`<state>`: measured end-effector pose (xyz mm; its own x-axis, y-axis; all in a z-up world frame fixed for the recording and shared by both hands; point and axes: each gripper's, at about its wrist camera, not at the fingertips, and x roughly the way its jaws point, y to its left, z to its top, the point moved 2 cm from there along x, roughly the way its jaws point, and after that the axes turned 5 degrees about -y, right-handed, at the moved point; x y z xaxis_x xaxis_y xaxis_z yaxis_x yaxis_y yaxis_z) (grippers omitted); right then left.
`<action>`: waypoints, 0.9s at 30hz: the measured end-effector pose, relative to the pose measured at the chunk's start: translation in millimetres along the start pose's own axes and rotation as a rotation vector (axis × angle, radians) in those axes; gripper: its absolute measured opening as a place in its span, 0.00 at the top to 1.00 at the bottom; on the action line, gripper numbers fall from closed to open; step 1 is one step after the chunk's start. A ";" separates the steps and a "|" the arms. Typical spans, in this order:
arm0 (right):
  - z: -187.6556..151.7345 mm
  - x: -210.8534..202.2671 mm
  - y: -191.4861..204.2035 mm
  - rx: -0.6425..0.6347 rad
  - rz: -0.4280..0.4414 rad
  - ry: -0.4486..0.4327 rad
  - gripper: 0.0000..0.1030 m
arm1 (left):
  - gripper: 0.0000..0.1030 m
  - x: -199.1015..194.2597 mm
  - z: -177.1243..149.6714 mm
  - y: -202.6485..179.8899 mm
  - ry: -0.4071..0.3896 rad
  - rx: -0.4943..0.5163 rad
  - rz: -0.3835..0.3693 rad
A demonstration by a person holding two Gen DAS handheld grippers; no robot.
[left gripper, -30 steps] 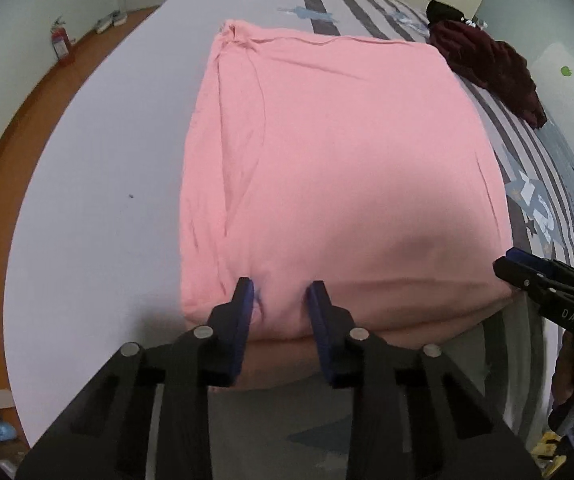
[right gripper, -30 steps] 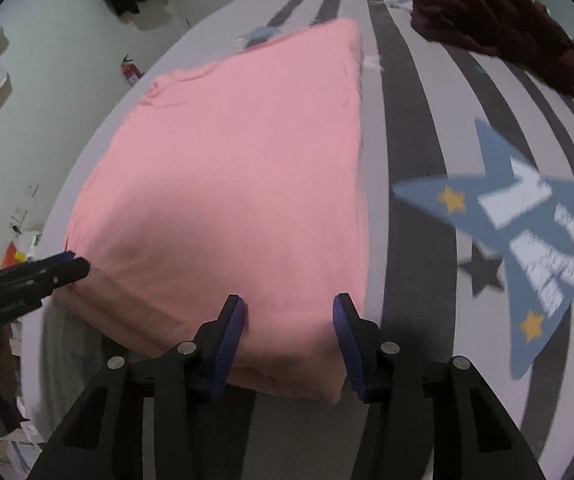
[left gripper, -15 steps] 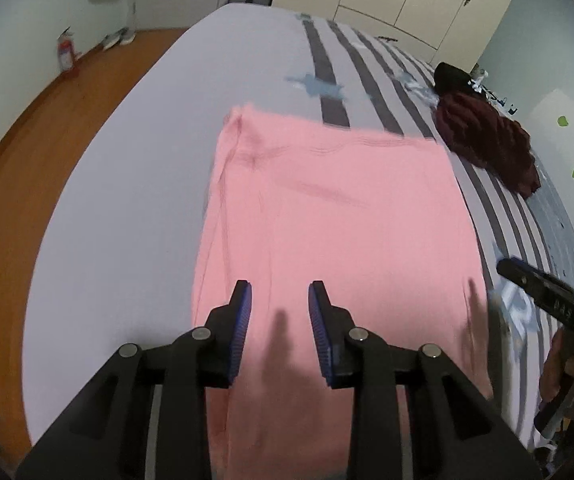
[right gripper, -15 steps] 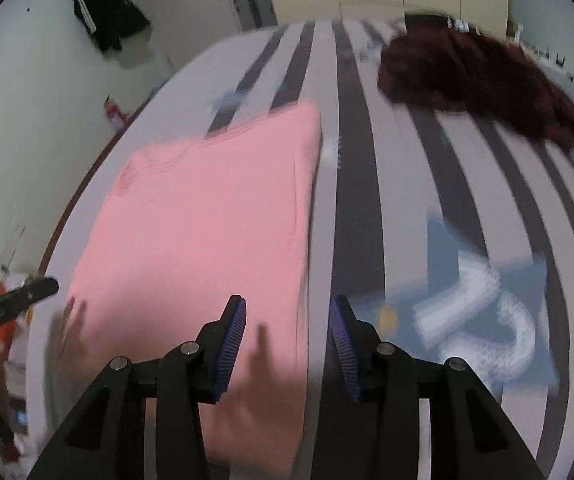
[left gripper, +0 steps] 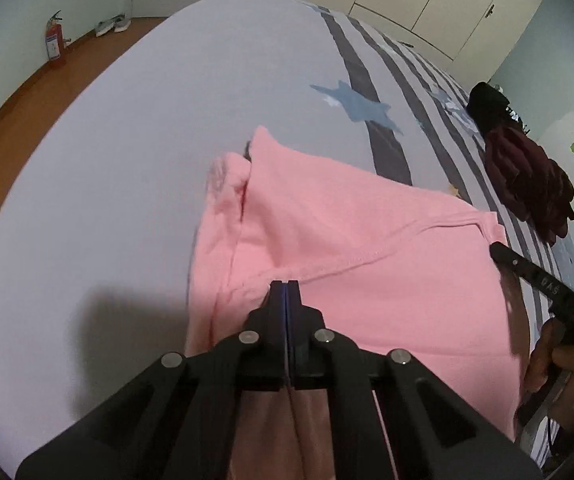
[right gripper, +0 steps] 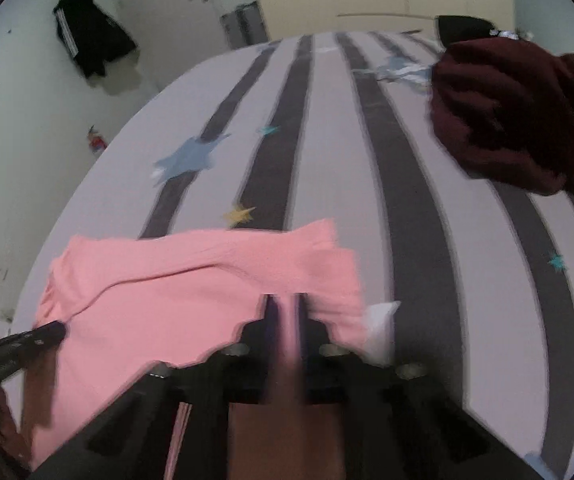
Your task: Fold clothes
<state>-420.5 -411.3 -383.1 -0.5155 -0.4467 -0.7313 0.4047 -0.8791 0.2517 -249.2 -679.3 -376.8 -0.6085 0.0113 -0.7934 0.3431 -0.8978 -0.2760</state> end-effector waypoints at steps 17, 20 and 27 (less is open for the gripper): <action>22.8 31.3 36.5 -0.141 0.096 0.031 0.93 | 0.98 41.7 24.5 -18.9 -0.003 0.057 -0.010; 28.7 32.8 21.5 -0.074 0.116 0.015 0.93 | 0.98 35.8 25.7 -14.1 -0.010 0.030 -0.003; 43.1 6.7 -34.4 0.053 -0.054 -0.050 0.85 | 0.58 -8.4 35.4 9.8 -0.082 0.002 0.072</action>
<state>-470.4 -391.3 -369.3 -0.5729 -0.4047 -0.7127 0.3353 -0.9092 0.2467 -266.0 -703.8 -353.6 -0.6387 -0.0896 -0.7642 0.3870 -0.8958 -0.2184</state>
